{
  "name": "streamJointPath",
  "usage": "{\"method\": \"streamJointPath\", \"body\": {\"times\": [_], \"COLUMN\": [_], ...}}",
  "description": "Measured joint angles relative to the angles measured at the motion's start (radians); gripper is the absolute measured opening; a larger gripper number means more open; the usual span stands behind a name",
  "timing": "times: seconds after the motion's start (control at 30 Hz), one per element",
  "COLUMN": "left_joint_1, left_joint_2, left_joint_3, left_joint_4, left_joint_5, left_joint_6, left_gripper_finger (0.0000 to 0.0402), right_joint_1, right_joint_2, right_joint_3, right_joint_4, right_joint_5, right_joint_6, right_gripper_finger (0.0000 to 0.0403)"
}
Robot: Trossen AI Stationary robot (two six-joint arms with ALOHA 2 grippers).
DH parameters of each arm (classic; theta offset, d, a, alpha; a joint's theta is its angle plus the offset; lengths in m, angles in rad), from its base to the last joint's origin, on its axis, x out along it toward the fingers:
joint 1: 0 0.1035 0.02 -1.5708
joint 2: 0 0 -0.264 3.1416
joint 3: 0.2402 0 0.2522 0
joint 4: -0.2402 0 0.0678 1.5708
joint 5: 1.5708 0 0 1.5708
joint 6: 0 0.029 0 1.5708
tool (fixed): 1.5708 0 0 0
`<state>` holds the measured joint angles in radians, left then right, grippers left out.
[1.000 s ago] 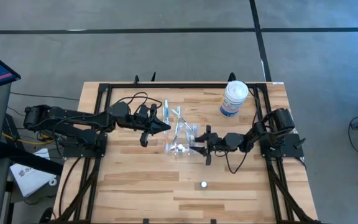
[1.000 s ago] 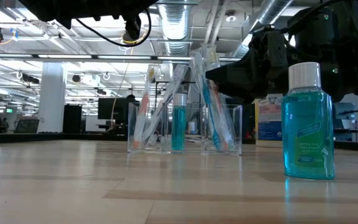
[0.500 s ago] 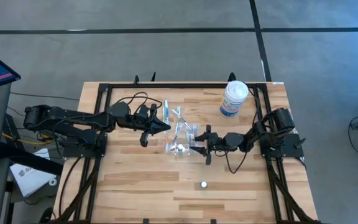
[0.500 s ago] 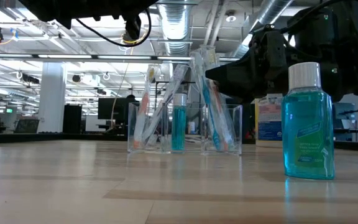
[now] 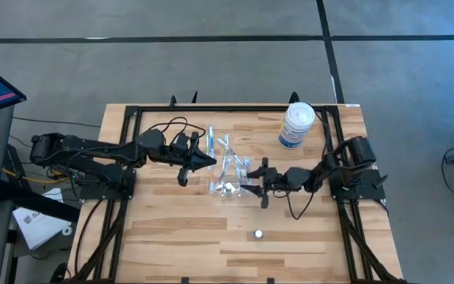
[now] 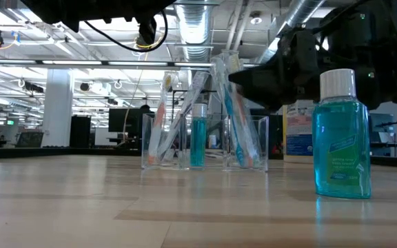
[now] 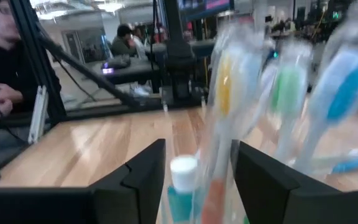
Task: Pick & Place toothbrushing station
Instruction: Put the orange toothbrush into the transparent organizer, then put the purple toothbrush into the transparent organizer
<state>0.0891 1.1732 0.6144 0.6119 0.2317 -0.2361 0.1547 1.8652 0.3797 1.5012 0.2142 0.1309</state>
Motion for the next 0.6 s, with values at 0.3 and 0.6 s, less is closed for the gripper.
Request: {"method": "streamJointPath", "body": {"times": [0.3, 0.6], "left_joint_1": [0.0, 0.0], "left_joint_2": [0.0, 0.0], "left_joint_3": [0.0, 0.0], "left_joint_4": [-0.003, -0.003], "left_joint_5": [-0.006, -0.041], "left_joint_6": [0.019, 0.021], "left_gripper_finger": [0.0, 0.0], "right_joint_1": [-0.015, -0.084], "right_joint_2": [-0.171, -0.31], "right_joint_3": [-0.147, -0.172], "right_joint_4": [-0.006, -0.214], "right_joint_5": [0.031, 0.031], "right_joint_6": [0.008, 0.075], "right_gripper_finger": [0.017, 0.017]}}
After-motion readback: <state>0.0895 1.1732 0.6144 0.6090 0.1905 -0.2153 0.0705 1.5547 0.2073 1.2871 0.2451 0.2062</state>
